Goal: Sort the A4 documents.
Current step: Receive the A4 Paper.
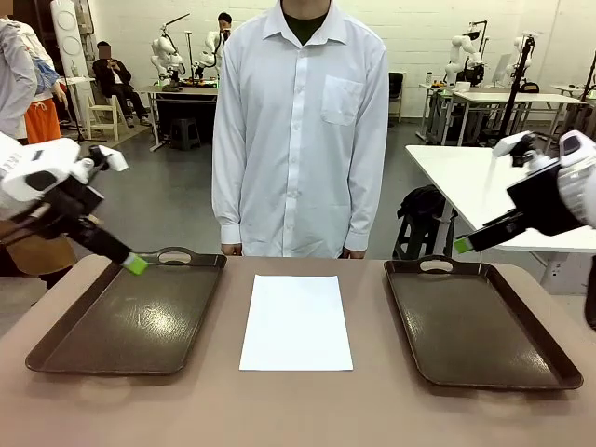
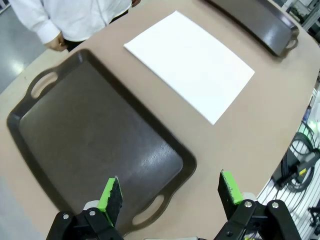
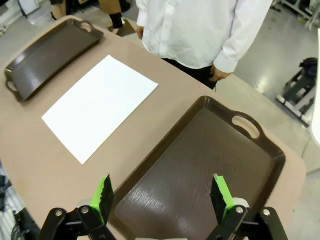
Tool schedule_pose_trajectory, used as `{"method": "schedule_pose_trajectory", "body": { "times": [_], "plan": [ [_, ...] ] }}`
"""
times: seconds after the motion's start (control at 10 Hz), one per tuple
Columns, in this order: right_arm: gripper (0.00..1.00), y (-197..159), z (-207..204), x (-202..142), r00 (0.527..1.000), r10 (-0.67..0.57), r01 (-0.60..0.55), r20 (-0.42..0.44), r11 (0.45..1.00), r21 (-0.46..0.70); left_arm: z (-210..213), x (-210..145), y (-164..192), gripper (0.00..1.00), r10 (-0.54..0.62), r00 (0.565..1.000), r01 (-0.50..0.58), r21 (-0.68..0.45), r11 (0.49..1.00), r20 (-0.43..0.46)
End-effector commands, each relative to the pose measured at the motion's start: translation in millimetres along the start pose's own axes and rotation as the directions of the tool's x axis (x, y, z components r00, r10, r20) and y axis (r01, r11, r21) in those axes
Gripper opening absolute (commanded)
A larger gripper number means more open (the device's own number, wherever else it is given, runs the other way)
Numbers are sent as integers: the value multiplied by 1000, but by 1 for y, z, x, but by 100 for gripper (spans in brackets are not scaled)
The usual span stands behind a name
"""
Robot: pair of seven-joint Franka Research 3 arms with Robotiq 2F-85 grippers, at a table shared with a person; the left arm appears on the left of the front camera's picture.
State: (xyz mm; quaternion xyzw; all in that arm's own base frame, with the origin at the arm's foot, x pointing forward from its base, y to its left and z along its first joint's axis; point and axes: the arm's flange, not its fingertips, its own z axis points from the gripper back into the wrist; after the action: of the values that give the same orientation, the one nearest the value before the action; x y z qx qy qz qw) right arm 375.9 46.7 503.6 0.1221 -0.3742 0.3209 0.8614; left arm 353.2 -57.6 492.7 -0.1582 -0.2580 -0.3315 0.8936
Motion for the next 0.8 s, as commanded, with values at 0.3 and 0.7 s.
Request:
{"method": "schedule_pose_trajectory", "body": {
  "times": [0.3,0.7],
  "plan": [
    [100,32,41,-83,1000,-13,13,8,998,60,61,-27,-6,100,-201,965,214,-62,975,169],
    [100,28,48,-83,1000,-14,13,22,999,43,55,-27,-14,100,-140,969,165,-112,980,203]
  ]
}}
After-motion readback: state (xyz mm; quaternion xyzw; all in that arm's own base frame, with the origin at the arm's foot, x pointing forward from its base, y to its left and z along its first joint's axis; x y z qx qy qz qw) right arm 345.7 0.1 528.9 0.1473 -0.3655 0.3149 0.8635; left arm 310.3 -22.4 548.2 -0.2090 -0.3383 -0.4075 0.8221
